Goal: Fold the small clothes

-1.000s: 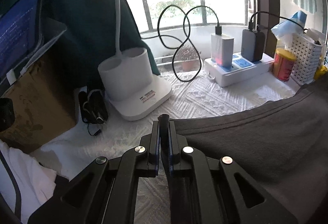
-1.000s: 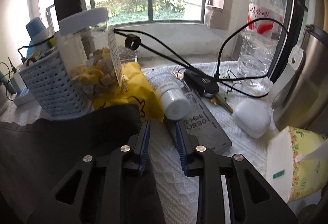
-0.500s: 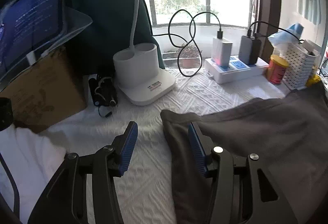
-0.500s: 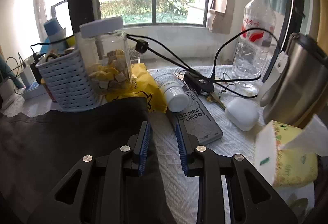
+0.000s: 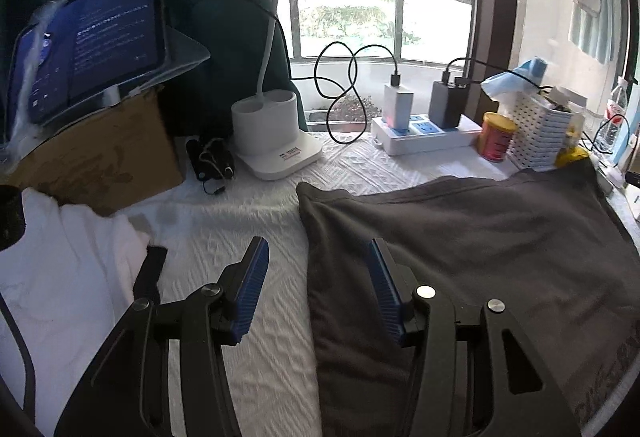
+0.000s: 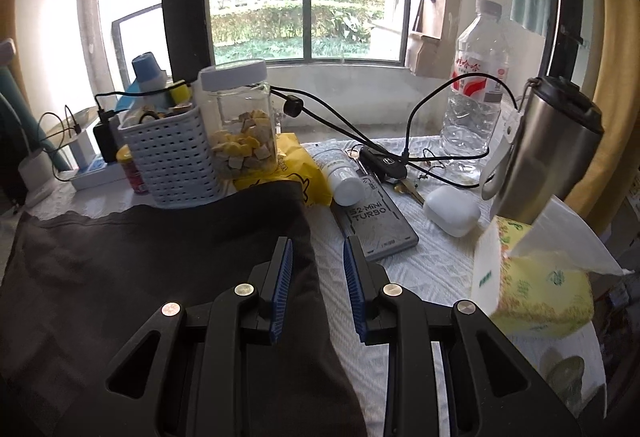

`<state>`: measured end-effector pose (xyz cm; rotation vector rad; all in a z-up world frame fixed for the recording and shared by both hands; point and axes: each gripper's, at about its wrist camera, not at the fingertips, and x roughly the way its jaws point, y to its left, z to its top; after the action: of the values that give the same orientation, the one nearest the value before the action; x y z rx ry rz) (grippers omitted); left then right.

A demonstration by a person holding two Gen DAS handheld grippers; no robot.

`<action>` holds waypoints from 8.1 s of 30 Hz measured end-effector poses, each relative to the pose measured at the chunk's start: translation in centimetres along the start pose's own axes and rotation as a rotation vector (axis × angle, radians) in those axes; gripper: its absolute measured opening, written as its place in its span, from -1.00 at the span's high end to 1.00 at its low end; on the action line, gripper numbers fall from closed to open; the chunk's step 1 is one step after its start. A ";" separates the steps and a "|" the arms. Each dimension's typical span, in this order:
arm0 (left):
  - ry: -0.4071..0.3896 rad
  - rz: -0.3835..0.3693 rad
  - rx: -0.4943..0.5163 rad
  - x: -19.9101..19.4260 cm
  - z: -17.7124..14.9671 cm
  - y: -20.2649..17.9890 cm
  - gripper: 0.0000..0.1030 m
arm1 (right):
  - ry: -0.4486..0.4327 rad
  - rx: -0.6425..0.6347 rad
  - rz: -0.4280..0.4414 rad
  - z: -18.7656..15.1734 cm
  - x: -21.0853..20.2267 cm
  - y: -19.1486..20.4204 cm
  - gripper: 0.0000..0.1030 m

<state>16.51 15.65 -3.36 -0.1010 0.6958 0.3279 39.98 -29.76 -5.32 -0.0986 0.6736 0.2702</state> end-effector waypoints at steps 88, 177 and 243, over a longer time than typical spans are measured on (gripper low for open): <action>0.117 -0.247 -0.020 -11.5 -16.0 1.6 0.92 | 0.096 -0.072 0.015 -19.4 -17.1 -0.3 0.81; 0.064 -0.292 0.132 -3.6 -4.3 -3.1 -0.31 | 0.128 0.087 -0.110 -14.0 -12.7 -0.3 0.08; 0.140 -0.249 0.023 -1.2 -4.2 -1.3 -0.32 | 0.224 0.167 0.118 -11.7 -5.5 5.9 -0.18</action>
<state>13.51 13.27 -5.83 -0.1880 0.8160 0.0746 27.20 -27.38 -11.01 0.0724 0.9232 0.3176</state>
